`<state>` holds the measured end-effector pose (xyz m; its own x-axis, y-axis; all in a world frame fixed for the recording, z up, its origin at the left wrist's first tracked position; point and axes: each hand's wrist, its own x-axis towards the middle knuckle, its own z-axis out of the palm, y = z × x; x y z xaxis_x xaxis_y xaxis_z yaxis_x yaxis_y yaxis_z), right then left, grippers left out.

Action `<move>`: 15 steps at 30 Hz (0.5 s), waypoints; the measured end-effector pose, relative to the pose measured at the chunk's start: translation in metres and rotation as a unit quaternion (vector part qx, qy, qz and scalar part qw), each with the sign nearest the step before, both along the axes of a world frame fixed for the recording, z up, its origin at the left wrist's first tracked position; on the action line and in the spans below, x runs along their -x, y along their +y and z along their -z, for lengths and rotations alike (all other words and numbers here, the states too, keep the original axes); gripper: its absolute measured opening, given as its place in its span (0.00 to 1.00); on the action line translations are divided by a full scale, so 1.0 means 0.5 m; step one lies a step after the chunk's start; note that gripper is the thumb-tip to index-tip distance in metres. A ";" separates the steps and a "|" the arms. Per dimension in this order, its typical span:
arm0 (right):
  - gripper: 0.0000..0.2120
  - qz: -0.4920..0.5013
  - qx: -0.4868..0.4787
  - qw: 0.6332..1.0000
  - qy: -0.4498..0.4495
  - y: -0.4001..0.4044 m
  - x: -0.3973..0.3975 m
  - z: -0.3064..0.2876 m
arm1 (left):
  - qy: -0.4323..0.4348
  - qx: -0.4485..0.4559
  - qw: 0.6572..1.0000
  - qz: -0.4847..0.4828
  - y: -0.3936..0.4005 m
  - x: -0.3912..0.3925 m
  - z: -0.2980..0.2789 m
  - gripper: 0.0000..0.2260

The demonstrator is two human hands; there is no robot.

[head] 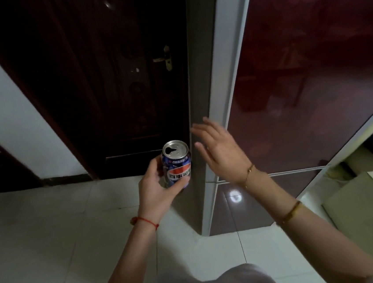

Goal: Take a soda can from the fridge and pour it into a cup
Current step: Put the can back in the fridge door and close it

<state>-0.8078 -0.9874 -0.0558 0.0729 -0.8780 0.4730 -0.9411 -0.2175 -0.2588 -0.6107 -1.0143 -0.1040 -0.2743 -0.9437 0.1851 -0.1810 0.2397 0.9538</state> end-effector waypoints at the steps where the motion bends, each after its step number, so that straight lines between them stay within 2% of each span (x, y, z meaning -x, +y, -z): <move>1: 0.20 0.015 0.023 0.997 0.075 -0.018 0.009 -0.012 | 0.004 -0.001 1.000 0.005 -0.010 0.001 -0.006 0.31; 3: 0.21 0.043 0.040 0.978 0.200 -0.053 0.022 -0.040 | 0.017 -0.006 1.000 0.013 -0.029 0.003 -0.016 0.31; 5: 0.21 0.058 0.031 0.957 0.283 -0.085 0.029 -0.063 | 0.026 -0.008 0.999 0.019 -0.044 0.005 -0.025 0.31; 9: 0.19 0.097 0.001 0.922 0.375 -0.123 0.037 -0.084 | 0.027 -0.001 0.999 0.036 -0.064 0.009 -0.043 0.31; 12: 0.23 0.142 -0.015 0.887 0.440 -0.122 0.038 -0.089 | 0.021 0.003 0.999 0.045 -0.075 0.013 -0.050 0.30; 15: 0.23 0.164 -0.036 0.867 0.469 -0.121 0.033 -0.089 | 0.020 0.001 0.998 0.055 -0.081 0.018 -0.053 0.30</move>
